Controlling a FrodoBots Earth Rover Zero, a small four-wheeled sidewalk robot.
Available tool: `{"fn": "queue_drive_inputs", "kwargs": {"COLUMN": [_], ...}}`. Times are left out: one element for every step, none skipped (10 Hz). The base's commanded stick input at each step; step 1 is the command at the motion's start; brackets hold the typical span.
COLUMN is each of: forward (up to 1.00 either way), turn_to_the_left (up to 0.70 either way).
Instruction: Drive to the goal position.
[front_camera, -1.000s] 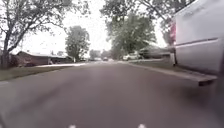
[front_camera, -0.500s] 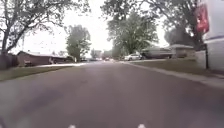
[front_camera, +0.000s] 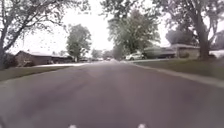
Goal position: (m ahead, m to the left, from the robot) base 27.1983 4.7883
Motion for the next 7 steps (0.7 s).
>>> {"fn": "queue_drive_inputs", "kwargs": {"forward": [1.0,1.0,1.0,1.0,1.0,1.0,1.0], "turn_to_the_left": [-0.4,-0.4,-0.26,0.0,0.0,0.0,0.0]}}
